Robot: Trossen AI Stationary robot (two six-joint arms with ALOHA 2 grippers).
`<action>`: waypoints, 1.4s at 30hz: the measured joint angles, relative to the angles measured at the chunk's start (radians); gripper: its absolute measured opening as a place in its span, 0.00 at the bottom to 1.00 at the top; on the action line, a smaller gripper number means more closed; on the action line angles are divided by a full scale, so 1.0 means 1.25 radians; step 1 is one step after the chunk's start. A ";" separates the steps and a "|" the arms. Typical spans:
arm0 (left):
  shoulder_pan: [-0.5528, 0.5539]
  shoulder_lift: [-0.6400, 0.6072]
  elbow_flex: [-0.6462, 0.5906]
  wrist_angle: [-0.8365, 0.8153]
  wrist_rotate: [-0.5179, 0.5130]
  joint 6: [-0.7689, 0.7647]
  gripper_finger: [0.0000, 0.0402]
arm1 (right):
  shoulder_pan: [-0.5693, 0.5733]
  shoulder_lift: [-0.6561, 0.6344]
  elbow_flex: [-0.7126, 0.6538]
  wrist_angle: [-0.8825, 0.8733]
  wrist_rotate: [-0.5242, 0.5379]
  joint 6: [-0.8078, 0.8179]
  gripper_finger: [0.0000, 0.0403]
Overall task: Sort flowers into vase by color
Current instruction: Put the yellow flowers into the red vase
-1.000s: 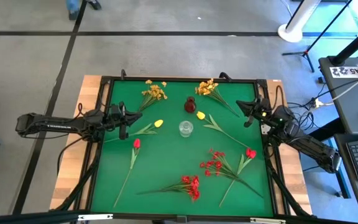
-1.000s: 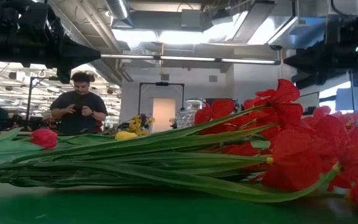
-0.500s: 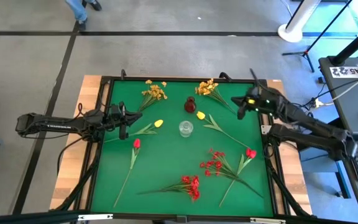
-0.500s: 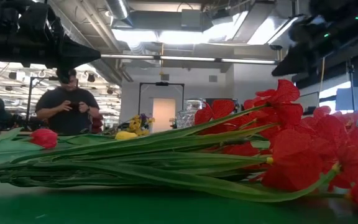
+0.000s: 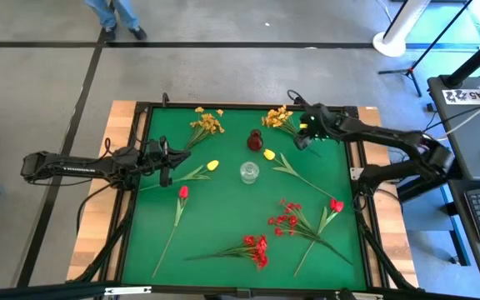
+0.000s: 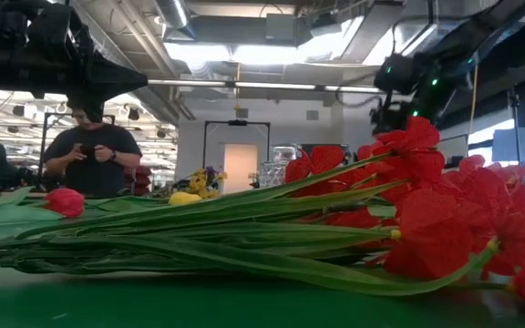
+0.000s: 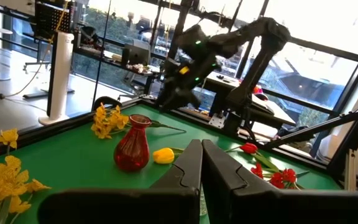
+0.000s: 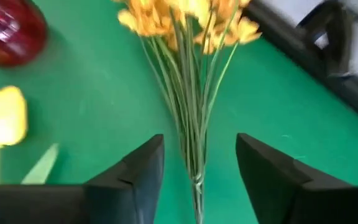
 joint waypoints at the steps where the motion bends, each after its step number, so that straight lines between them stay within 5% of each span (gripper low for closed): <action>1: 0.000 0.000 0.000 0.000 0.000 0.000 0.00 | -0.016 0.021 0.006 0.006 -0.020 -0.006 0.53; 7: 0.000 0.000 0.000 0.000 0.000 0.000 0.00 | -0.070 0.096 0.021 0.023 -0.115 -0.012 0.59; 32: 0.000 0.000 0.000 0.000 0.000 0.000 0.00 | -0.068 0.104 0.022 0.063 -0.118 -0.025 0.61; 42: 0.000 0.000 0.000 0.000 0.000 0.000 0.00 | -0.068 0.216 0.021 0.089 -0.101 -0.022 0.61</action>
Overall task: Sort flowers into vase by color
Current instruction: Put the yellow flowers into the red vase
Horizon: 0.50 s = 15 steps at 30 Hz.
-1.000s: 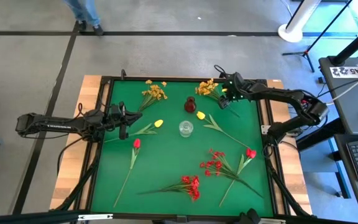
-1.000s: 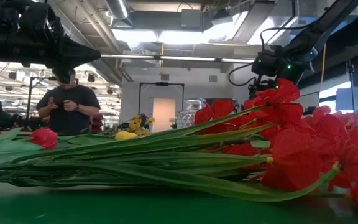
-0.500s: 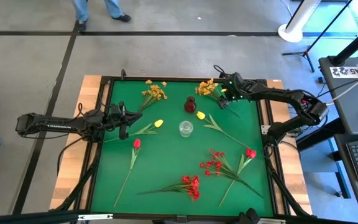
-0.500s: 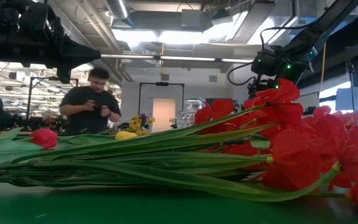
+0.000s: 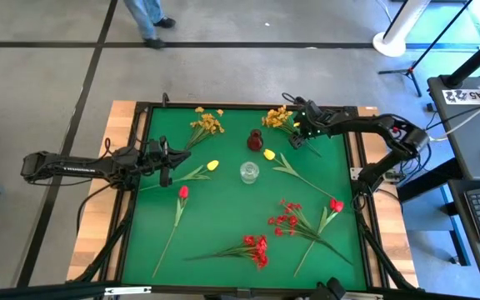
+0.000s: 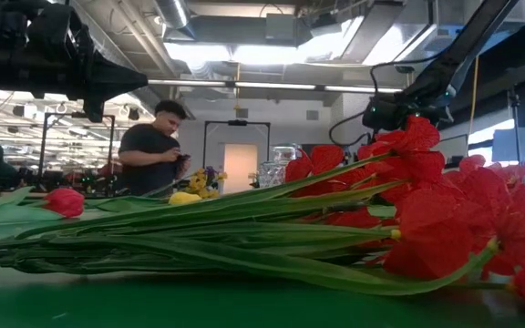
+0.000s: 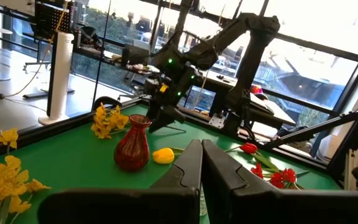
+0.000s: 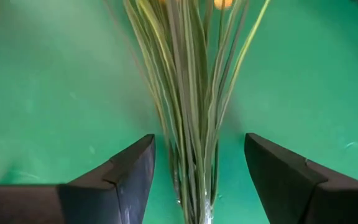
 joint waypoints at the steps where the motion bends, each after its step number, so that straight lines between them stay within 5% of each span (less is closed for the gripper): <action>1: 0.000 0.000 0.000 0.000 0.000 0.000 0.00 | 0.000 0.008 0.000 0.003 0.004 0.000 0.61; 6: 0.000 0.000 0.000 0.000 0.000 0.000 0.00 | 0.000 0.018 0.003 0.006 0.006 -0.006 0.56; 15: 0.000 0.000 0.000 0.000 0.000 0.000 0.00 | 0.000 0.019 0.021 -0.002 0.003 -0.009 0.22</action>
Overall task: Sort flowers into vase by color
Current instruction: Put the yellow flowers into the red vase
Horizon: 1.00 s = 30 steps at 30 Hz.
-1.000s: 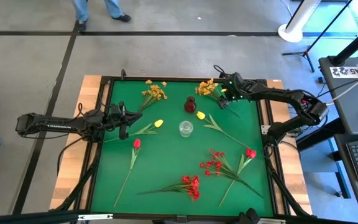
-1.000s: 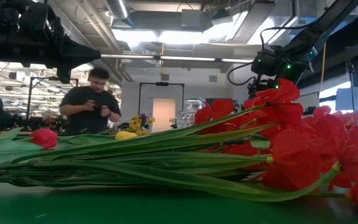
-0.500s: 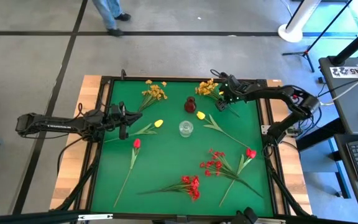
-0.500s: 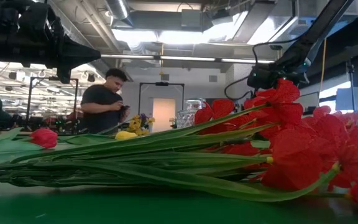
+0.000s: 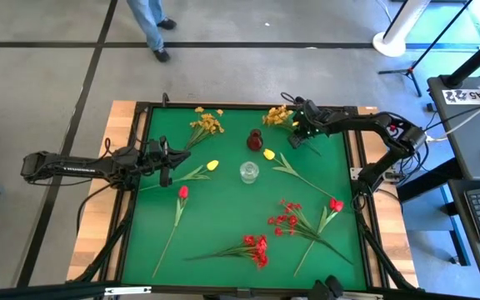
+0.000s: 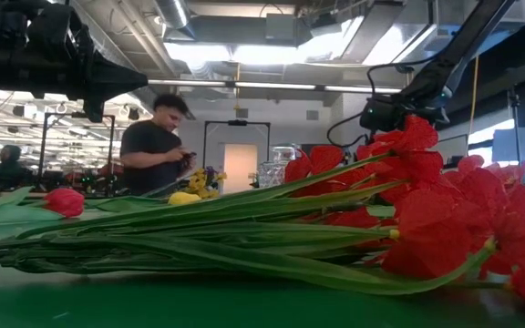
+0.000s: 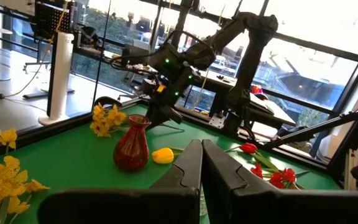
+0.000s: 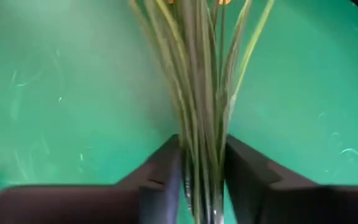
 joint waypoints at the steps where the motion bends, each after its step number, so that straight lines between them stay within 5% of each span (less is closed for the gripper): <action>1: 0.000 0.000 0.000 0.000 0.000 0.000 0.00 | 0.000 0.000 0.003 -0.001 -0.001 -0.002 0.18; 5: 0.000 0.000 0.000 0.000 0.000 0.000 0.00 | -0.001 -0.001 0.023 -0.005 -0.002 -0.017 0.04; 12: 0.000 0.000 0.000 0.000 0.000 0.000 0.00 | -0.001 -0.064 0.063 -0.042 -0.038 -0.008 0.05; 20: 0.000 0.000 0.000 0.000 0.000 0.000 0.00 | 0.000 -0.271 0.066 -0.030 -0.098 0.030 0.05; 30: 0.000 0.000 0.000 0.000 0.000 0.000 0.00 | 0.185 -0.408 -0.001 0.324 -0.232 0.052 0.04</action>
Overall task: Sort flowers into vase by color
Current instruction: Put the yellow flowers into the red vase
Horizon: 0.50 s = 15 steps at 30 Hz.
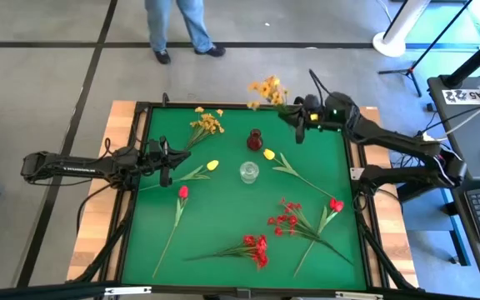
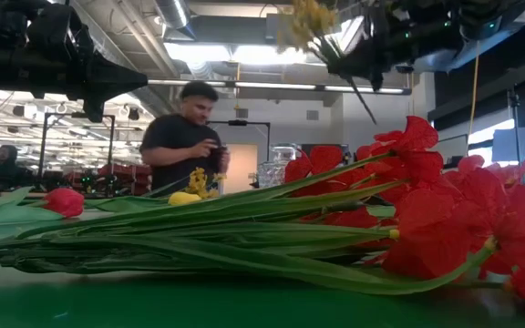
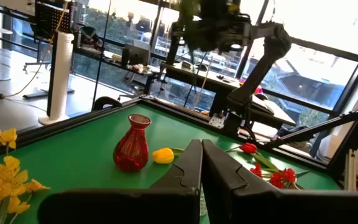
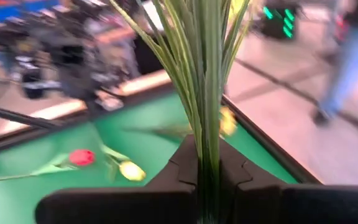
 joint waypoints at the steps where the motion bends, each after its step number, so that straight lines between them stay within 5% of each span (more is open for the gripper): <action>1: 0.000 0.000 0.000 0.000 0.000 0.000 0.00 | 0.025 0.001 -0.008 0.032 0.000 -0.001 0.05; 15: 0.000 0.000 0.000 0.000 0.000 0.000 0.00 | 0.239 0.122 -0.130 0.562 0.178 -0.032 0.06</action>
